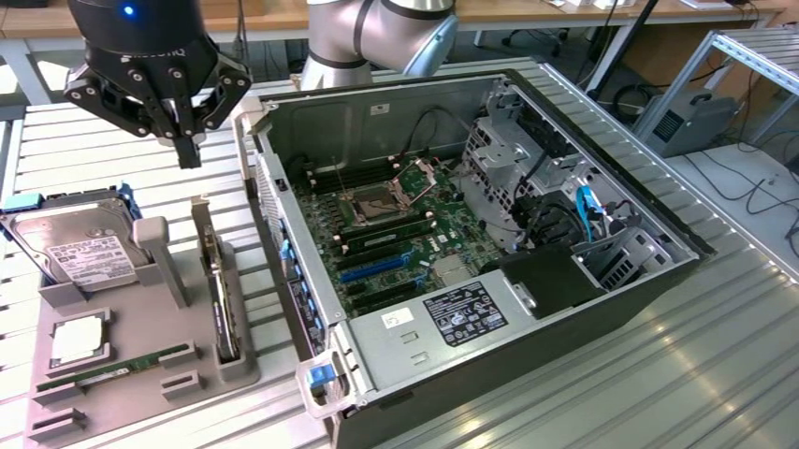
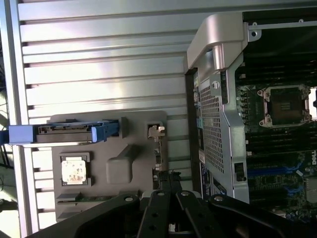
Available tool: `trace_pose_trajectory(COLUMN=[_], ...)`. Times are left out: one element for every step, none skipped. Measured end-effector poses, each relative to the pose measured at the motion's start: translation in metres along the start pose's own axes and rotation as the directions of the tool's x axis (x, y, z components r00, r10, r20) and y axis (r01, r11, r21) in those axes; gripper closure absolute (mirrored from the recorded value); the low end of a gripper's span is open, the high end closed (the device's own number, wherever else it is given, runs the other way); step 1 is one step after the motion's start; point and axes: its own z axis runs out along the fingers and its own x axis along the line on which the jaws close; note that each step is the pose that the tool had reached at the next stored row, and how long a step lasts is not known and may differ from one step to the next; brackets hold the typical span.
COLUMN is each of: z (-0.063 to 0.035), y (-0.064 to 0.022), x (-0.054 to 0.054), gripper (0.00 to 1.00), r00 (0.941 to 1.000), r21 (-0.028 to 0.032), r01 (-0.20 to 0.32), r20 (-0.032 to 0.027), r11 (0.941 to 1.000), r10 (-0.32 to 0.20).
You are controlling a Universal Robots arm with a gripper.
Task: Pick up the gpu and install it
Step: 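Reach for the gpu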
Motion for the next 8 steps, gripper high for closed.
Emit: trace_pose_trajectory(z=[0.0000, 0.0000, 0.0000, 0.0000, -0.0001, -0.0001, 0.0000, -0.0001], y=[0.0000, -0.0001, -0.0001, -0.0001, -0.0001, -0.0002, -0.0002, -0.0002], x=[0.0003, 0.0006, 0.0009, 0.0012, 0.0015, 0.0018, 0.0020, 0.0025], gripper=[0.89, 0.89, 0.89, 0.89, 0.89, 0.89, 0.89, 0.89], r00=[1.0000, 1.0000, 1.0000, 1.0000, 1.0000, 1.0000, 1.0000, 1.0000], r21=[0.0000, 0.0000, 0.0000, 0.0000, 0.0000, 0.0000, 0.0000, 0.0000], r01=[0.000, 0.000, 0.000, 0.000, 0.000, 0.000, 0.000, 0.000], r20=[0.0000, 0.0000, 0.0000, 0.0000, -0.0001, 0.0000, 0.0000, 0.0000], r11=[1.0000, 1.0000, 1.0000, 1.0000, 1.0000, 1.0000, 1.0000, 1.0000], r10=[0.000, 0.000, 0.000, 0.000, 0.000, 0.000, 0.000, 0.000])
